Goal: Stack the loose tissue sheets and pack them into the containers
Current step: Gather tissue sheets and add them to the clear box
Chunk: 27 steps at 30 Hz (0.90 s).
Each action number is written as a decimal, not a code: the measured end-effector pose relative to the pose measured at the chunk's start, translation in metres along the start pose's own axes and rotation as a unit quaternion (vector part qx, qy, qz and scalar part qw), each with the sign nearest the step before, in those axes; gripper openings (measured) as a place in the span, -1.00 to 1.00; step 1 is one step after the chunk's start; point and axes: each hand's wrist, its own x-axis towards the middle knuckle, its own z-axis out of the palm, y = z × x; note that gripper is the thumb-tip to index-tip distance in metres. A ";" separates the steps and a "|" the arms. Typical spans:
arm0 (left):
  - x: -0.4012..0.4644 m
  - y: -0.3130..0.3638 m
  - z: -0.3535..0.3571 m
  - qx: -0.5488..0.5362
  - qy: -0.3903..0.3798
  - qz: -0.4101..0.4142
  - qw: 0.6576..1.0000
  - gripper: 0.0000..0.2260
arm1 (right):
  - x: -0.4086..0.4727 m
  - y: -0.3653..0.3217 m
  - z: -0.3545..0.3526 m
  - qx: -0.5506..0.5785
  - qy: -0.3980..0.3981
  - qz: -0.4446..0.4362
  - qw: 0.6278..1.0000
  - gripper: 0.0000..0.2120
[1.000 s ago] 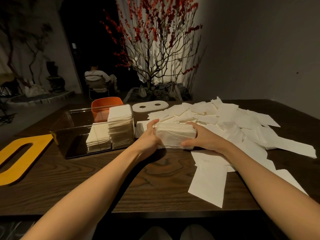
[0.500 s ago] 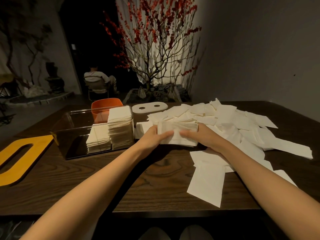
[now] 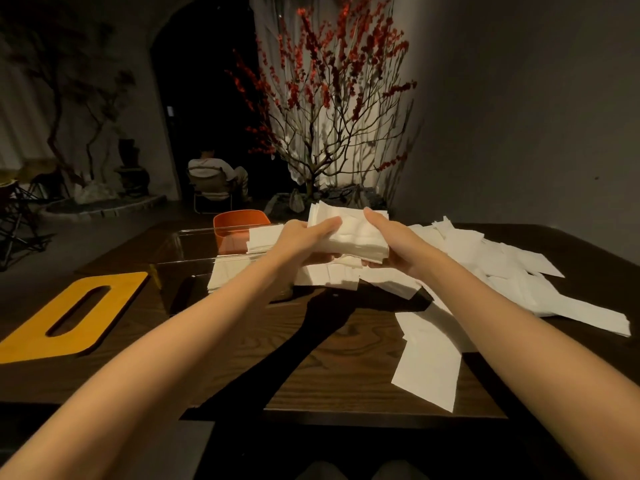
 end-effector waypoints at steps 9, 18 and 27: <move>-0.002 0.018 -0.066 0.032 0.092 -0.077 0.992 -0.58 | 0.003 -0.023 0.064 -0.076 0.000 -0.032 0.997 -0.71; 0.014 0.029 -0.124 0.059 0.098 -0.169 0.979 -0.63 | 0.027 -0.046 0.121 -0.210 -0.062 -0.070 0.973 -0.47; 0.037 0.008 -0.153 0.169 0.087 -0.227 0.955 -0.53 | 0.057 -0.038 0.148 -0.384 -0.010 -0.141 0.912 -0.66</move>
